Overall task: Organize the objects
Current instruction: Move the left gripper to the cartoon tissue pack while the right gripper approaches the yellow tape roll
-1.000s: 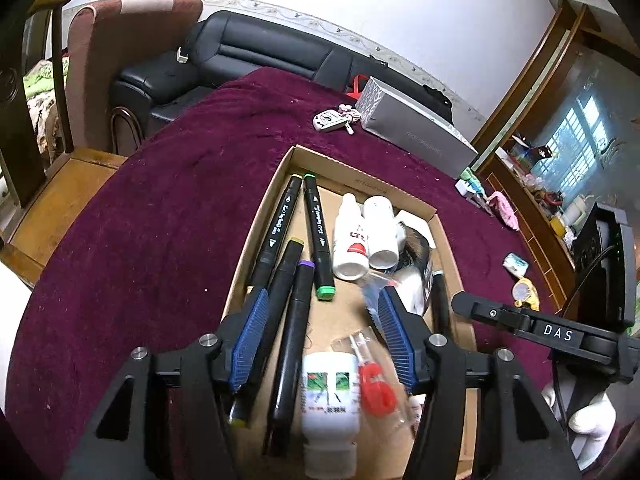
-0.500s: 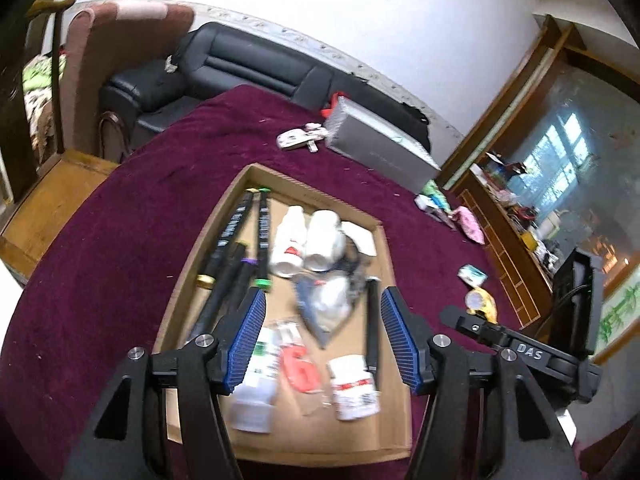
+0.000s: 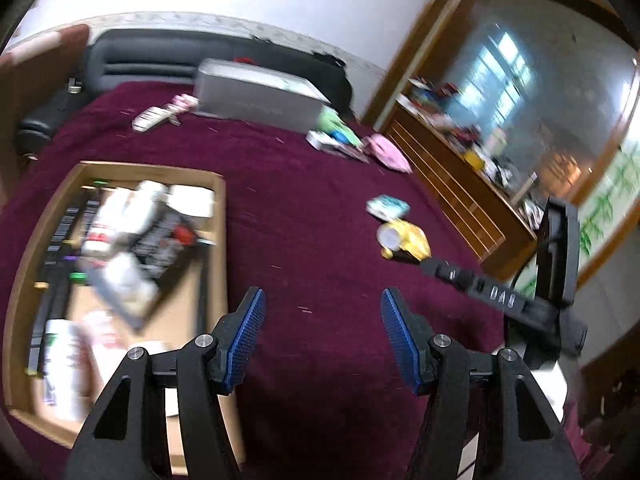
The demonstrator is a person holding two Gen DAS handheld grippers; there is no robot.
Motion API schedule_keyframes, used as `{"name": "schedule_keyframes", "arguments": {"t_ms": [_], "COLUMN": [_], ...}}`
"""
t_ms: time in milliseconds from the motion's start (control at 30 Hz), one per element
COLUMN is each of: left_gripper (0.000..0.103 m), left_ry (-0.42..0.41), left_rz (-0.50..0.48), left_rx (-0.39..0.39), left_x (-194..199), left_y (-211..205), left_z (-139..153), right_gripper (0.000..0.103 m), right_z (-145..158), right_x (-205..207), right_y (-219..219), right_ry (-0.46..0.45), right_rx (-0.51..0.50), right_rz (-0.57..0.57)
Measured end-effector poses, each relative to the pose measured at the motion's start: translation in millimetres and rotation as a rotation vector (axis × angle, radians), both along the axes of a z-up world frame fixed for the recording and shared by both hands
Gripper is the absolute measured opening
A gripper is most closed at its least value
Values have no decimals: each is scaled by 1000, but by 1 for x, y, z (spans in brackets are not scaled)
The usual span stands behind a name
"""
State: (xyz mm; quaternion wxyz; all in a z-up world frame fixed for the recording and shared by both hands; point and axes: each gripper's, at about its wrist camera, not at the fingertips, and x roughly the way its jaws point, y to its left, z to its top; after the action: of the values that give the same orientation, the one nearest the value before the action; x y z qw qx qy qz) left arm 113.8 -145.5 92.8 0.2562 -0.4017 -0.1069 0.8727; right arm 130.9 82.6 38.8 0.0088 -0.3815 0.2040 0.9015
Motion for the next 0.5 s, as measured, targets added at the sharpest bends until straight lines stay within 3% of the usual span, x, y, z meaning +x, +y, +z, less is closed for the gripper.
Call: {"name": "schedule_keyframes", "arguments": {"t_ms": [300,500], "left_gripper": [54,54], "left_ry": [-97,-117], "left_rz": [-96,-93], "left_rx": [-75,-143], "left_x": [-30,-52], "left_y": [77,98], "left_z": [-44,-76], "right_gripper": [50,50], "right_z": [1,-5], "right_x": [4,-31], "right_y": [94,133], "right_ry": [20,3], "right_rx": [-74,-157], "right_rz": [-179,-202]}}
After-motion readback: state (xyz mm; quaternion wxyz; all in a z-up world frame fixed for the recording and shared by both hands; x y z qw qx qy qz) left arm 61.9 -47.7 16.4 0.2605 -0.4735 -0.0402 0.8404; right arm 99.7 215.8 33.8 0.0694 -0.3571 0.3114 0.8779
